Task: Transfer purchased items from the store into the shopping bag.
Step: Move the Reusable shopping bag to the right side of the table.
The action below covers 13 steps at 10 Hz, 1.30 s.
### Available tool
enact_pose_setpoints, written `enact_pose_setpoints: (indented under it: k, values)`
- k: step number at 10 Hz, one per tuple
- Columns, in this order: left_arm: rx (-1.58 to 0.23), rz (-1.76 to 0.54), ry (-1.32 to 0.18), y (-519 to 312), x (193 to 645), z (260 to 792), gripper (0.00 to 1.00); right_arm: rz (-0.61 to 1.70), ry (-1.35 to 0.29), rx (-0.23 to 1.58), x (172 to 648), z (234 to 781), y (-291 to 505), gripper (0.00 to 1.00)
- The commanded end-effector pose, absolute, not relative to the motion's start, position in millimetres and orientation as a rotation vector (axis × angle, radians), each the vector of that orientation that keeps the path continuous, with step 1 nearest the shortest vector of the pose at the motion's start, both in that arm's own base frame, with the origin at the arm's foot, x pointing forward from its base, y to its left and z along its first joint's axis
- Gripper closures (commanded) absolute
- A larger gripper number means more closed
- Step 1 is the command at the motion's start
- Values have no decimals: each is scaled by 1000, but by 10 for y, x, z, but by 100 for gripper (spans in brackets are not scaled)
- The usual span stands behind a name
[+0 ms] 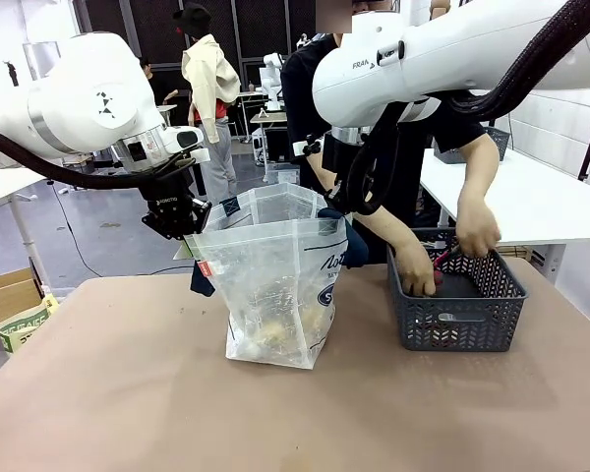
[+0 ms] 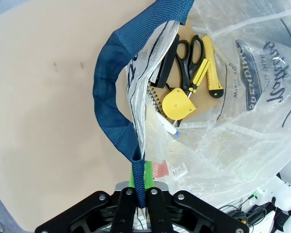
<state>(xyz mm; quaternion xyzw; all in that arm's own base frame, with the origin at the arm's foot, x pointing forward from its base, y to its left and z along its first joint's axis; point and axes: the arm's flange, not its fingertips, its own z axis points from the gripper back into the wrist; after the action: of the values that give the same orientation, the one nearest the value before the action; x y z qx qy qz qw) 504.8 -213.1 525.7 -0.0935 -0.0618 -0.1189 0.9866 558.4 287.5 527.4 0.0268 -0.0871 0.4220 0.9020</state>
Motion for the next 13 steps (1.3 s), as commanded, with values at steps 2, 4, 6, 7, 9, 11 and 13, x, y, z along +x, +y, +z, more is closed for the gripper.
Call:
enact_pose_setpoints:
  k: [2,4,6,7,9,11,13]
  values:
    - [-188,-235,-125,-2119,5053,5255,100,871,-176,53,5587,5251,2857,100]
    - [-188,-235,-125,-2119,5053,5255,100,871,-176,53,5587,5251,2857,100]
    - [-188,-235,-125,-2119,5053,5255,100,871,-176,53,5587,5251,2857,100]
    - [-188,-235,-125,-2119,5053,5255,100,871,-176,53,5587,5251,2857,100]
    - [-188,-235,-125,-2119,5053,5255,100,871,-176,53,5587,5251,2857,100]
    - [-188,-235,-125,-2119,5053,5255,100,871,-176,53,5587,5251,2857,100]
    - [-188,-235,-125,-2119,5053,5255,100,871,-176,53,5587,5251,2857,100]
